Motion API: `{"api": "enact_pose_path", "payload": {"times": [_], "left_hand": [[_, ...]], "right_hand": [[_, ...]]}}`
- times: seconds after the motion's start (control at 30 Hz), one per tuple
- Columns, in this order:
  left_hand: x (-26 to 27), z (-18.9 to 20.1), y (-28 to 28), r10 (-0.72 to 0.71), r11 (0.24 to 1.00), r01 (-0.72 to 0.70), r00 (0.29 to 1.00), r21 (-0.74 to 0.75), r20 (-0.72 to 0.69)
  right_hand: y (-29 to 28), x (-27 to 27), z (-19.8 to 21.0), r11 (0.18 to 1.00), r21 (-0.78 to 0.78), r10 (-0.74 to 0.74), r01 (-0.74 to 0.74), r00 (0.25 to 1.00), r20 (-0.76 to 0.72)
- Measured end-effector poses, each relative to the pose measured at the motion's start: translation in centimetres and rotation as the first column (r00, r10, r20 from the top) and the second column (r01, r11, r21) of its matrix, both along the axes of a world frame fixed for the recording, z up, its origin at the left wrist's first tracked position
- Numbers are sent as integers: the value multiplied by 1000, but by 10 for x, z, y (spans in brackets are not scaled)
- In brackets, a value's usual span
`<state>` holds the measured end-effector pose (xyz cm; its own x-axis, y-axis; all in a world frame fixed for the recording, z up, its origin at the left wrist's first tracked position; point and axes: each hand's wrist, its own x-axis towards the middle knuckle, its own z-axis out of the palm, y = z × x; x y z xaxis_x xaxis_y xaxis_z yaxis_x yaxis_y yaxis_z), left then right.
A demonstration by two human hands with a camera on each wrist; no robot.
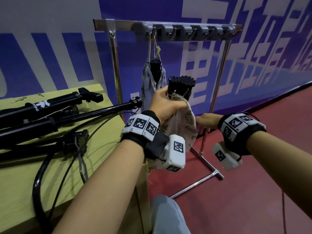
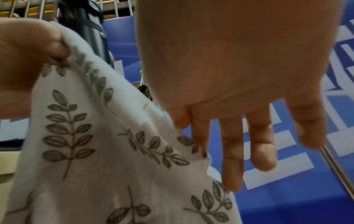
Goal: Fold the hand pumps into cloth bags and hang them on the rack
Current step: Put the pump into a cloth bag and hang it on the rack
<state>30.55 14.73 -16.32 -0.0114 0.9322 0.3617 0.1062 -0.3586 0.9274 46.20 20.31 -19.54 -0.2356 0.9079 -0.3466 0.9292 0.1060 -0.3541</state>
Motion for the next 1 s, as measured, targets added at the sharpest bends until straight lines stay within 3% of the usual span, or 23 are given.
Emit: {"api": "enact_pose_path", "payload": {"times": [0.07, 0.2, 0.27, 0.37, 0.47, 0.53, 0.6, 0.67, 0.73, 0.8, 0.87, 0.93, 1.0], "left_hand": [[0, 0, 0, -39, 999, 38, 999, -14, -25], [-2, 1, 0, -62, 998, 59, 994, -31, -95], [-3, 2, -1, -67, 997, 62, 994, -52, -84], [-3, 3, -4, -47, 997, 41, 995, -69, -88], [-3, 4, -4, -22, 997, 15, 995, -72, -100], [-4, 4, -2, -10, 996, 1, 994, -87, -105], [-5, 4, -1, 7, 995, -16, 996, -103, -90], [-5, 3, 0, 29, 993, -38, 996, -108, -81], [-6, 2, 1, 37, 993, -47, 995, -110, -88], [-6, 4, 0, 35, 993, -46, 994, -108, -101], [-5, 5, -3, 16, 994, -26, 995, -107, -98], [-5, 6, -3, 11, 995, -22, 994, -102, -109], [-5, 4, -1, 28, 994, -43, 990, -105, -142]], "right_hand": [[-2, -2, 2, 998, -2, -62, 62, 991, -116], [-3, -10, 8, 988, -146, 38, -57, 991, -131], [1, -9, -4, 974, -205, 101, -101, 995, -9], [0, -2, -22, 993, -30, 121, -117, 937, 327], [-1, 4, -22, 988, 61, 107, -138, 927, 360], [3, 9, -20, 975, 195, 46, -110, 951, 306], [6, 11, -19, 915, 400, 17, -54, 995, 96], [1, 5, -17, 831, 552, 162, -62, 978, -134], [-7, -4, -11, 866, 470, 290, -169, 936, -198], [-14, -14, -9, 930, 248, 303, -271, 947, -102], [-11, -18, -12, 934, 83, 324, -347, 922, 213], [-6, -16, -21, 897, 6, 341, -442, 701, 627], [-2, -8, -28, 841, 72, 275, -537, 538, 797]]}}
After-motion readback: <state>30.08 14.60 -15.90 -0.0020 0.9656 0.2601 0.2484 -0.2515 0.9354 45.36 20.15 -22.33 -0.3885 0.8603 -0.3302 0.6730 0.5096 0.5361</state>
